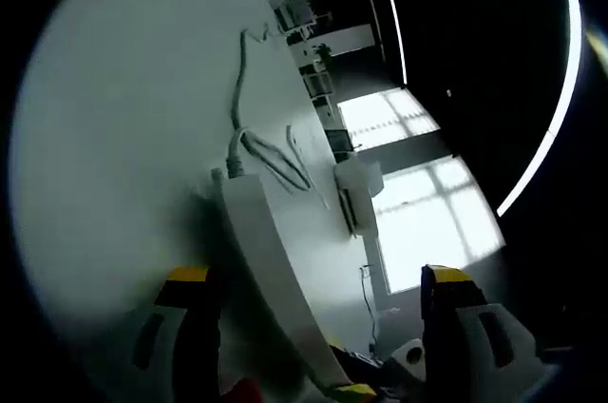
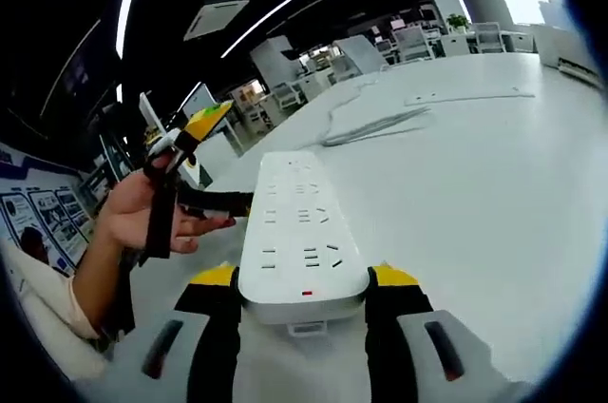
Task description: Pick up the power strip scattered on the table, fix it on the side mounting bracket of the table, and press the switch
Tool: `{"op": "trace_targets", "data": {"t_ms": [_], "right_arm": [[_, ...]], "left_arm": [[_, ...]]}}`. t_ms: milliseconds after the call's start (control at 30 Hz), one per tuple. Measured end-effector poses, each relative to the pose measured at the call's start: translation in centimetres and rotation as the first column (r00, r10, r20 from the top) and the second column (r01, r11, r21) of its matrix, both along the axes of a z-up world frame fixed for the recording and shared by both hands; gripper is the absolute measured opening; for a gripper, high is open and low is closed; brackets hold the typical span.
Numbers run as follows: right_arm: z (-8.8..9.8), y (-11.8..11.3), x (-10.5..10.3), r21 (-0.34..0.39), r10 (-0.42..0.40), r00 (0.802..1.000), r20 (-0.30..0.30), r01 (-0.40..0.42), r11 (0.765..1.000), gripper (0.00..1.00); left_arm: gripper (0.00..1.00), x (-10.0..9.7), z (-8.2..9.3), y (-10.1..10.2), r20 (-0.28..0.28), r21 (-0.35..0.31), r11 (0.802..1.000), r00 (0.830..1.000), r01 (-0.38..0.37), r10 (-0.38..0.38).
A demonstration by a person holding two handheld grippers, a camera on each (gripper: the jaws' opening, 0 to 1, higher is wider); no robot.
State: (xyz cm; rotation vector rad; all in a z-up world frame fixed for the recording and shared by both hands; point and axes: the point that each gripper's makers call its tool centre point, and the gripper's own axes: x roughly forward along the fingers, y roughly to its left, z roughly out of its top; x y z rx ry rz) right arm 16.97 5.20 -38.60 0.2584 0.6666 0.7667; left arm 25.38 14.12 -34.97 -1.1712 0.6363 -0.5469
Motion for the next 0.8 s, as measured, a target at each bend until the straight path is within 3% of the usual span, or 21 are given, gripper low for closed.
{"op": "trace_targets", "data": {"t_ms": [367, 800], "right_arm": [[-0.2, 0.2, -0.1, 0.004, 0.009, 1.000, -0.012, -0.009, 1.000, 0.47], [-0.6, 0.1, -0.1, -0.052, 0.031, 0.999, 0.010, -0.030, 0.998, 0.47]], "left_arm": [[0.90, 1.4, 0.2, -0.4, -0.005, -0.034, 0.999, 1.000, -0.016, 0.015], [0.88, 2.0, 0.0, -0.4, -0.023, -0.070, 0.997, 0.999, -0.028, 0.026]]}}
